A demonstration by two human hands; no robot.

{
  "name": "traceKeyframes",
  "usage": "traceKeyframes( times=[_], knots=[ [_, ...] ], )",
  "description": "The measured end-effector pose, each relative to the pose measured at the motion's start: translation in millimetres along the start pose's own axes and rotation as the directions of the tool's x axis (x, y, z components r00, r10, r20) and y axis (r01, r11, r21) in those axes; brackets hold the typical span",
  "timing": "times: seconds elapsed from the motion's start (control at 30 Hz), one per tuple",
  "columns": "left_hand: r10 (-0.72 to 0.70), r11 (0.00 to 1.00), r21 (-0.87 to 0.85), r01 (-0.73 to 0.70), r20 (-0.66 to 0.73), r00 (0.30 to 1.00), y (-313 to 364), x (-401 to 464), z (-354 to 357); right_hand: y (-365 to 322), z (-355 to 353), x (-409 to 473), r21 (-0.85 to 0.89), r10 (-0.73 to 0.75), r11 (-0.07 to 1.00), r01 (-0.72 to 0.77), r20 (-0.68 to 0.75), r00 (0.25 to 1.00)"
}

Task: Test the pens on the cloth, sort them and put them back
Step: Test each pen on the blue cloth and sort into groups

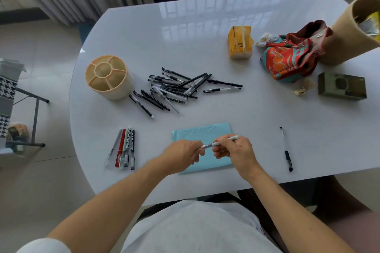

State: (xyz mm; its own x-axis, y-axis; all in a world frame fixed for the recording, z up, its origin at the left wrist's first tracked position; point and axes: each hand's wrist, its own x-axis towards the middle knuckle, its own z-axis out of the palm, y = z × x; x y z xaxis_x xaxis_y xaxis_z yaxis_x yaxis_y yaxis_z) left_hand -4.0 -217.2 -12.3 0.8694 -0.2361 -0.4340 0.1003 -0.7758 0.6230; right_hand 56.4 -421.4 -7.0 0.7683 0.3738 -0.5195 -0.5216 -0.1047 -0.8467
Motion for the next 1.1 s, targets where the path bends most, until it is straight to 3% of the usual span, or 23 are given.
traceKeyframes(
  times=[0.1, 0.2, 0.3, 0.37, 0.5, 0.67, 0.83, 1.0, 1.1],
  knots=[
    [-0.089, 0.981, 0.159, 0.111, -0.142, 0.986, -8, 7, -2, -8, 0, 14, 0.078, 0.003, 0.997, 0.018, -0.262, 0.965],
    [-0.233, 0.945, 0.174, 0.277, -0.237, 0.943, -41, -9, -8, -19, -48, 27, 0.113, 0.006, 0.992, 0.053, -0.467, 0.884],
    [-0.206, 0.948, 0.186, 0.258, -0.26, 0.943, -60, -22, -8, -21, -79, 30, -0.035, -0.046, 0.999, 0.036, -0.381, 0.923],
    [-0.122, 0.975, 0.156, 0.158, -0.217, 0.968, -56, -21, -1, -14, -70, 32, -0.159, -0.095, 0.986, 0.05, -0.292, 0.952],
    [0.03, 0.987, 0.158, -0.007, -0.142, 0.989, -47, -14, 16, 6, -37, 40, -0.414, -0.226, 0.905, 0.098, -0.271, 0.936],
    [0.077, 0.983, 0.175, -0.062, -0.08, 0.994, -51, -16, 31, 20, -17, 42, -0.518, -0.272, 0.845, 0.132, -0.203, 0.941],
    [0.025, 0.987, 0.163, -0.015, -0.06, 0.998, -53, -18, 32, 29, -22, 50, -0.631, -0.29, 0.763, 0.141, -0.138, 0.947],
    [0.01, 0.989, 0.15, 0.0, -0.065, 0.998, -51, -17, 29, 23, -34, 56, -0.606, -0.298, 0.79, 0.089, -0.254, 0.92],
    [0.02, 0.989, 0.148, -0.009, -0.073, 0.997, -51, -17, 27, 19, -36, 53, -0.579, -0.281, 0.811, 0.09, -0.249, 0.927]
  ],
)
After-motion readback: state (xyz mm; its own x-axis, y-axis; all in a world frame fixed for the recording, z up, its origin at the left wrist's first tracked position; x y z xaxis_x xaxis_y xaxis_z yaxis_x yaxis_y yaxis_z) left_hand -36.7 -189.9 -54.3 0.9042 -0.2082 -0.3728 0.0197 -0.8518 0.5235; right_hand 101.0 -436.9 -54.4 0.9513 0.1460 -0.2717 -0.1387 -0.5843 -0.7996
